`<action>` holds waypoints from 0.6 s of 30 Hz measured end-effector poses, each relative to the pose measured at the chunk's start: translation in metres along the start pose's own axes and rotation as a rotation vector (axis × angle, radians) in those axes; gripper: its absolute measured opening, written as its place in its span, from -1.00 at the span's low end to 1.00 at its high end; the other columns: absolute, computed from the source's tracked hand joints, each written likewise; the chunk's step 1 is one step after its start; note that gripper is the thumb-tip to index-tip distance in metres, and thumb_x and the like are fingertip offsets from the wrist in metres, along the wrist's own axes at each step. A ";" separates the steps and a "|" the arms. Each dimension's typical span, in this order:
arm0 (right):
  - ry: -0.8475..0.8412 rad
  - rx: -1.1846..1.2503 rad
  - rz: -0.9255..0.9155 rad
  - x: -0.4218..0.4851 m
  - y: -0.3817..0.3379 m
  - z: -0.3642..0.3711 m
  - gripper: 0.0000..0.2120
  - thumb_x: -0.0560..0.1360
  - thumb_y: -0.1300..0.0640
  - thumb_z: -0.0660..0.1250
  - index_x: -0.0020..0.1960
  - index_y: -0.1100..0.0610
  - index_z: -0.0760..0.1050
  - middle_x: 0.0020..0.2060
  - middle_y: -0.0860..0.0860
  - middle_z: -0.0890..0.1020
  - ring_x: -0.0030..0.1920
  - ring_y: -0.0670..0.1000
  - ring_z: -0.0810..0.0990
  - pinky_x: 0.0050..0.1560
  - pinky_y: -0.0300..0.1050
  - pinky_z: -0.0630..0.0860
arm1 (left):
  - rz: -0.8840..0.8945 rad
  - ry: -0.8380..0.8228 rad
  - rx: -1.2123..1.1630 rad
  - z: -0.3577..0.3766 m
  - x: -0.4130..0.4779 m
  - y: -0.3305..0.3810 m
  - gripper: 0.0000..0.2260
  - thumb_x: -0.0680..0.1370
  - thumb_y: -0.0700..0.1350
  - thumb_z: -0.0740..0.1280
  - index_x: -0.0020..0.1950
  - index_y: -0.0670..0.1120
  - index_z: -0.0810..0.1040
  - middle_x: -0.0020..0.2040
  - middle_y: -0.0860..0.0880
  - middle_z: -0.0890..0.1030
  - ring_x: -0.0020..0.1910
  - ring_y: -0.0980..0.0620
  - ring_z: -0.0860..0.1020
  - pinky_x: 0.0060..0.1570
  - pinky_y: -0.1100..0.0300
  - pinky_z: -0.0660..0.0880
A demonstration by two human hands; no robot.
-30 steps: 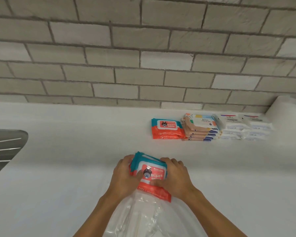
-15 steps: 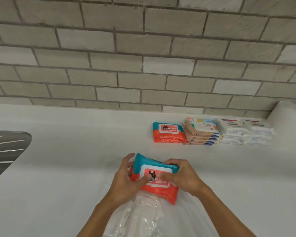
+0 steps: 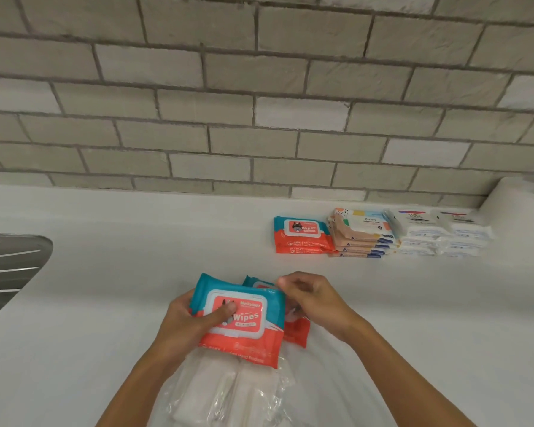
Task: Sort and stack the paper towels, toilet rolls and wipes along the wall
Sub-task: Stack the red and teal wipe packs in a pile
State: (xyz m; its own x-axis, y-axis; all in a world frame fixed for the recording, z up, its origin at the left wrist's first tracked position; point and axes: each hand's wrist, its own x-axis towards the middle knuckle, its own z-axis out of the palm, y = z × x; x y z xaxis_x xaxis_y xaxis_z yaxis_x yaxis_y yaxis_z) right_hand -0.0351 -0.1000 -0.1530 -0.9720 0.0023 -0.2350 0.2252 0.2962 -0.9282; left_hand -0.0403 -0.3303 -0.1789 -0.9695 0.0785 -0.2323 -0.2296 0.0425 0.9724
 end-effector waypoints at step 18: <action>-0.079 -0.839 0.185 0.055 0.028 0.008 -0.25 0.26 -0.36 0.48 0.32 -0.09 0.33 0.22 -0.09 0.55 0.11 -0.02 0.60 0.15 -0.05 0.56 | -0.067 0.132 0.075 -0.030 0.011 -0.021 -0.47 0.20 0.14 0.55 0.11 0.00 0.59 -0.04 -0.08 0.72 -0.17 -0.09 0.72 -0.11 -0.09 0.67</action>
State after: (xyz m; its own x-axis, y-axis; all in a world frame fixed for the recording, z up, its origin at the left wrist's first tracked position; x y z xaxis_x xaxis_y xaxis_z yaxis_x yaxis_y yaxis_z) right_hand -0.0819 -0.0989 -0.1944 -0.9101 0.0627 -0.4095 0.2246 0.9053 -0.3606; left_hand -0.0484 -0.3602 -0.2016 -0.9561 -0.0586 -0.2872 -0.2923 0.1175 0.9491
